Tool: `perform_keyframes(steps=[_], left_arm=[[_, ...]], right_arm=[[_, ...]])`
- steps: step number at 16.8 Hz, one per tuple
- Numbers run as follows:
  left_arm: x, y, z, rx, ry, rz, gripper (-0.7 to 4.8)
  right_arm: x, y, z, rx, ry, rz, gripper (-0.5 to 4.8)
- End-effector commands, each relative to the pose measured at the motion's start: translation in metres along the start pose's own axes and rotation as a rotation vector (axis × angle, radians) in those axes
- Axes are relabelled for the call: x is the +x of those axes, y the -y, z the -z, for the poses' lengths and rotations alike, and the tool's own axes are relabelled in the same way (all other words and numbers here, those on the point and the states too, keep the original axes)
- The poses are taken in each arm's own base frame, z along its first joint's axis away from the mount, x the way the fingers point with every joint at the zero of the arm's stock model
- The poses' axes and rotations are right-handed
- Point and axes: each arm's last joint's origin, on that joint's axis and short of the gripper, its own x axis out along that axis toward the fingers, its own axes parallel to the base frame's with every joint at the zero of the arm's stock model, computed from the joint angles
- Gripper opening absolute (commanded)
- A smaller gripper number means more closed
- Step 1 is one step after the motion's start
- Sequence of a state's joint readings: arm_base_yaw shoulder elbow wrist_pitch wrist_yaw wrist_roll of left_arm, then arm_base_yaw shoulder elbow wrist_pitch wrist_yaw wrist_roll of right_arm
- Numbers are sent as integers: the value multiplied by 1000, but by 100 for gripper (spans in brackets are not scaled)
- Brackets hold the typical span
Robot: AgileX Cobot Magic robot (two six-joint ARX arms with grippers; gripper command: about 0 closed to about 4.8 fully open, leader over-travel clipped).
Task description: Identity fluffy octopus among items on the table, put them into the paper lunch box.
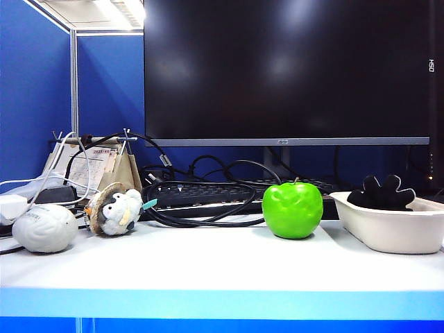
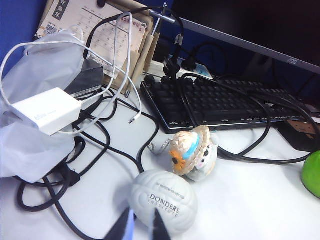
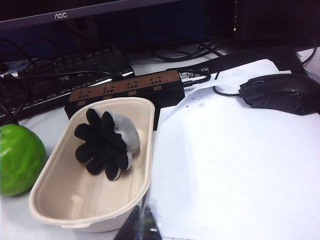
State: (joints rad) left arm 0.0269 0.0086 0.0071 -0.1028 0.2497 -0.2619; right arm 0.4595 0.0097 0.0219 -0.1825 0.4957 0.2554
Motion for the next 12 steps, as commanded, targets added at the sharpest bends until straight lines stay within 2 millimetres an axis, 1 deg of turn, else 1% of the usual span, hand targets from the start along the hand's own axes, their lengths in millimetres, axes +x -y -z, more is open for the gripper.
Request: perform_keyframes(steps=[1, 3, 6, 9, 10, 12], left_arm=[[0, 0, -1, 2, 5, -1, 57], [0, 0, -1, 2, 5, -1, 57], [0, 0, -1, 2, 5, 0, 57], [0, 0, -1, 2, 5, 0, 57], [0, 0, -1, 2, 5, 0, 57], [0, 0, -1, 2, 5, -1, 57]], right_arm=[[0, 0, 0, 12, 11, 0, 3], [1, 3, 0, 16, 16, 29, 3], [5, 18, -3, 40, 47, 197, 3], [5, 40, -7, 74, 89, 428, 3], [5, 44, -8, 81, 97, 473, 3], [4, 48, -9, 86, 104, 511, 3]])
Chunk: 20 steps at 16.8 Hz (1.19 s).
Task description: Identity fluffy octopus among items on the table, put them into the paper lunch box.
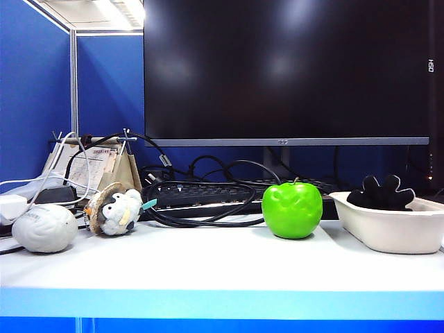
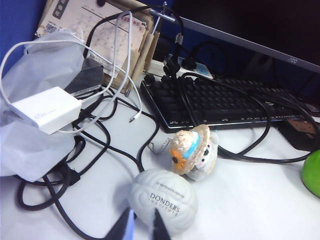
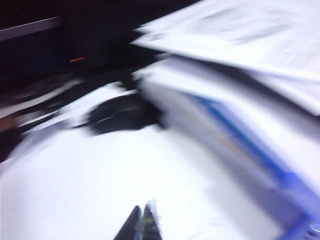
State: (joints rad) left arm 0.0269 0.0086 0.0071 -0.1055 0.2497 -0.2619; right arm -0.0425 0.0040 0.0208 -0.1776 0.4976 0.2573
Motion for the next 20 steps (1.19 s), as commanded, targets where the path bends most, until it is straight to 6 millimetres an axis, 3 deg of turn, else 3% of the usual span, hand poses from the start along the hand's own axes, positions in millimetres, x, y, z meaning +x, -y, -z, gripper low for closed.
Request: perform_keyframes(steps=[1, 20], left_arm=[[0, 0, -1, 2, 8, 0, 57], [0, 0, -1, 59, 10, -11, 57]], right_arm=[[1, 3, 0, 9, 9, 30, 3], [1, 3, 0, 12, 10, 32, 3]])
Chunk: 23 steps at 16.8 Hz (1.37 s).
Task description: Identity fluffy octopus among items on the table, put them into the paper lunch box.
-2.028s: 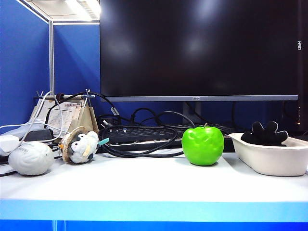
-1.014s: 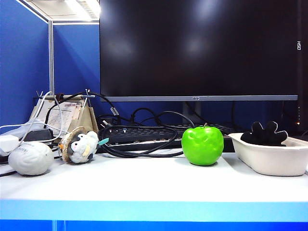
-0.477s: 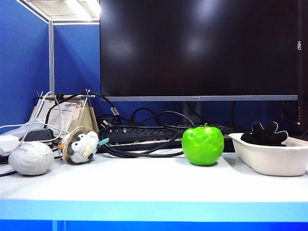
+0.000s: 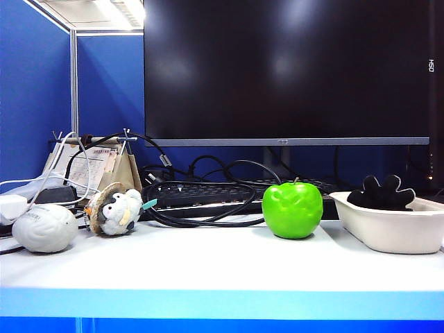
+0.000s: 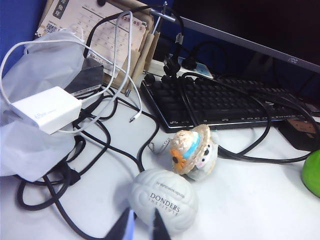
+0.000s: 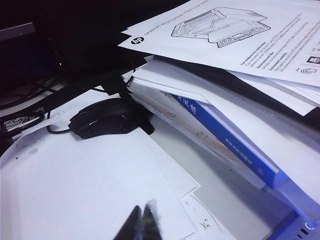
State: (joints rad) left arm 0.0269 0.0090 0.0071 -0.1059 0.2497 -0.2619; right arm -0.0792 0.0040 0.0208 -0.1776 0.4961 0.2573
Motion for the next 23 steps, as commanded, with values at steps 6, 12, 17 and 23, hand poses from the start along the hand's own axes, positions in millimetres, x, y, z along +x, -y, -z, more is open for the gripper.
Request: perform_keyframes(steps=[6, 12, 17, 23], left_arm=[[0, -1, 1, 507, -20, -30, 57], [-1, -8, -1, 530, -13, -277, 57], [-2, -11, -2, 462, -1, -400, 57], [-2, -11, -2, 464, -3, -390, 57]], right_arm=[[0, -3, -3, -92, 32, -78, 3], [-3, -15, -3, -311, 38, -475, 3], [-5, -17, -2, -314, 29, -596, 3], [-5, -17, -2, -314, 27, -591, 3]])
